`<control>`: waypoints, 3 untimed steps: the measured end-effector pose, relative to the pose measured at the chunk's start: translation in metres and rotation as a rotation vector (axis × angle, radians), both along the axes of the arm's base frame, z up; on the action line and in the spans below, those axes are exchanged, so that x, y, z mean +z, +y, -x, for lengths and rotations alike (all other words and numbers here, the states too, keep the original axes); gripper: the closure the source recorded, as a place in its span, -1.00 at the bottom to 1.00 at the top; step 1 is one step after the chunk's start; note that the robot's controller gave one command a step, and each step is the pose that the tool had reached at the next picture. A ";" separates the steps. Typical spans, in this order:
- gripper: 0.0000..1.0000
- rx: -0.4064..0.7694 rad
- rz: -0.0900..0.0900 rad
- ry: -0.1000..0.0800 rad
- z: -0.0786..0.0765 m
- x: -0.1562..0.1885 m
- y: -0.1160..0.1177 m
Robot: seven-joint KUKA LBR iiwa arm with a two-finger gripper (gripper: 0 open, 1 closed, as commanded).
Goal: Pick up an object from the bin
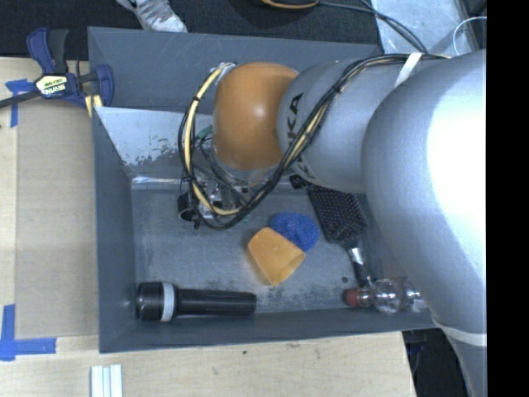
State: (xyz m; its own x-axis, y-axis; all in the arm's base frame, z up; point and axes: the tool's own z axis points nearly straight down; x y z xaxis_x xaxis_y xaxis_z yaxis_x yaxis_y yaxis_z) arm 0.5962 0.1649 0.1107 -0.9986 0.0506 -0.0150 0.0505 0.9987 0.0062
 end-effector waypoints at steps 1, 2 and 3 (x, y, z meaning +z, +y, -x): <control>1.00 0.000 0.000 0.002 0.001 0.010 0.000; 1.00 0.000 -0.001 -0.003 -0.001 0.018 0.000; 1.00 0.000 -0.002 -0.006 -0.001 0.022 0.000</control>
Offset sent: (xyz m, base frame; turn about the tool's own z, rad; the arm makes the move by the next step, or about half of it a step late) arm 0.0001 0.0000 0.0234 0.0000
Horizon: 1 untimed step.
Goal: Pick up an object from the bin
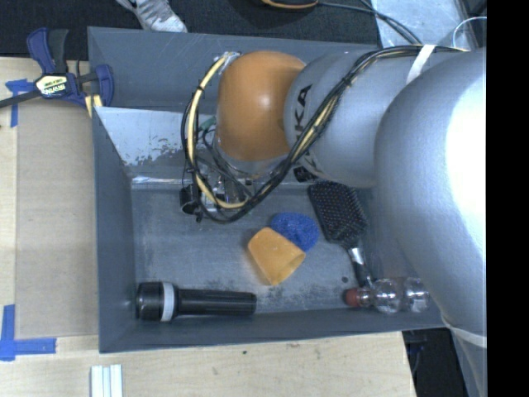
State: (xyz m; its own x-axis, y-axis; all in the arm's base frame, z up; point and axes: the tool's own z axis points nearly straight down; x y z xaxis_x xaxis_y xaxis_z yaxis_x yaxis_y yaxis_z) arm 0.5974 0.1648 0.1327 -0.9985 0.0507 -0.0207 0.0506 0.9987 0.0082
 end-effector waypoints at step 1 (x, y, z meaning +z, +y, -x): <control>1.00 0.000 0.001 0.004 0.001 0.004 0.000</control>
Offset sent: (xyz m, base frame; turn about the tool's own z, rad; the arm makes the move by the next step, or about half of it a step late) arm 0.0001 0.0002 0.0302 0.0000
